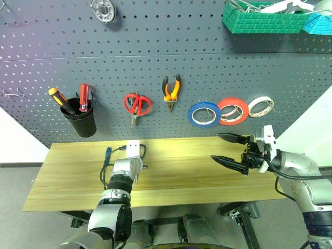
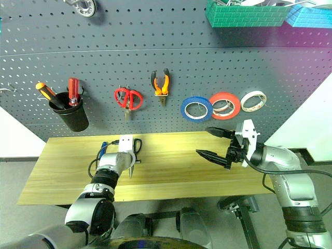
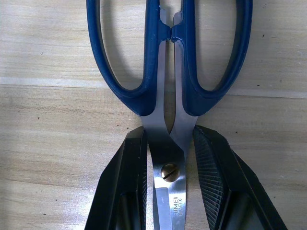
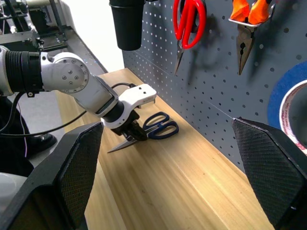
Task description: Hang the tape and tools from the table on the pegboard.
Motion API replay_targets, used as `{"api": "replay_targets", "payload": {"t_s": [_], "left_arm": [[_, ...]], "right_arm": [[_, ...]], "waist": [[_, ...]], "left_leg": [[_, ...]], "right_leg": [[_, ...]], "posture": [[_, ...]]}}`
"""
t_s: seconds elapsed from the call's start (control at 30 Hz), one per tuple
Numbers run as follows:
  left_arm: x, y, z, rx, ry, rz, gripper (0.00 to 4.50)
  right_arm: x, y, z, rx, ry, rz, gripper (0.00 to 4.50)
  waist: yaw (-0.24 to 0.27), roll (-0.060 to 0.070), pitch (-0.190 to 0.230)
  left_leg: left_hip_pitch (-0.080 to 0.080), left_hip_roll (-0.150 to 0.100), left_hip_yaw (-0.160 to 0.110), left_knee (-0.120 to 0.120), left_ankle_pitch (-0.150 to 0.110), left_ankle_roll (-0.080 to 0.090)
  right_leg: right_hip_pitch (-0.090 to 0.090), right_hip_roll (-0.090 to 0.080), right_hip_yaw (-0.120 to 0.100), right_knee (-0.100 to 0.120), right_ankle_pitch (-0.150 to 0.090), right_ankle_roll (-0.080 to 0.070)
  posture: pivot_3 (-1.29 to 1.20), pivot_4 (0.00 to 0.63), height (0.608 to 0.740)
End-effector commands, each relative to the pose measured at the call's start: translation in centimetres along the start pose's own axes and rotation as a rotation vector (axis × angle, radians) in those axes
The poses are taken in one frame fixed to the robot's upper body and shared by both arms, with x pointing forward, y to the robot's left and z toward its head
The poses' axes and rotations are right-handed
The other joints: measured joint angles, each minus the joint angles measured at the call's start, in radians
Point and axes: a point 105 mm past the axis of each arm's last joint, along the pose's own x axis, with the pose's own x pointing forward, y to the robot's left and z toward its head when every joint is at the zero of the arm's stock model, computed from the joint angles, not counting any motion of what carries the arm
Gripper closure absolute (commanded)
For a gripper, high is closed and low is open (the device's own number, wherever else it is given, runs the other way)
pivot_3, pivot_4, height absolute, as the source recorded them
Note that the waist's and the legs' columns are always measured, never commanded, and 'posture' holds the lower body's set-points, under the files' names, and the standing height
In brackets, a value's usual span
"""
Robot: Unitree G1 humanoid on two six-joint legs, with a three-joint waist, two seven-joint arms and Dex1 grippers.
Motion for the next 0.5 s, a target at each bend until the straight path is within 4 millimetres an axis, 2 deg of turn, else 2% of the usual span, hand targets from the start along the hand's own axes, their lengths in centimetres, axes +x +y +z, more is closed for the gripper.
{"api": "replay_targets", "payload": {"t_s": [0.03, 0.5], "left_arm": [[0.07, 0.05, -0.53, -0.023, 0.031, 0.003, 3.43], [-0.83, -0.20, 0.09, -0.047, -0.011, -0.033, 3.43]], "right_arm": [[-0.19, -0.57, 1.66, -0.075, -0.031, -0.020, 0.00], [0.27, -1.26, 0.98, -0.084, -0.028, -0.025, 0.00]], "waist": [[0.000, 0.000, 0.000], [0.001, 0.000, 0.000]], "left_leg": [[0.000, 0.000, 0.000, 0.000, 0.000, 0.000], [0.000, 0.000, 0.000, 0.000, 0.000, 0.000]], "right_leg": [[0.000, 0.000, 0.000, 0.000, 0.000, 0.000], [0.000, 0.000, 0.000, -0.002, 0.000, 0.000]], "posture": [[-0.20, 0.079, 0.730], [-0.17, 0.056, 0.730]]}}
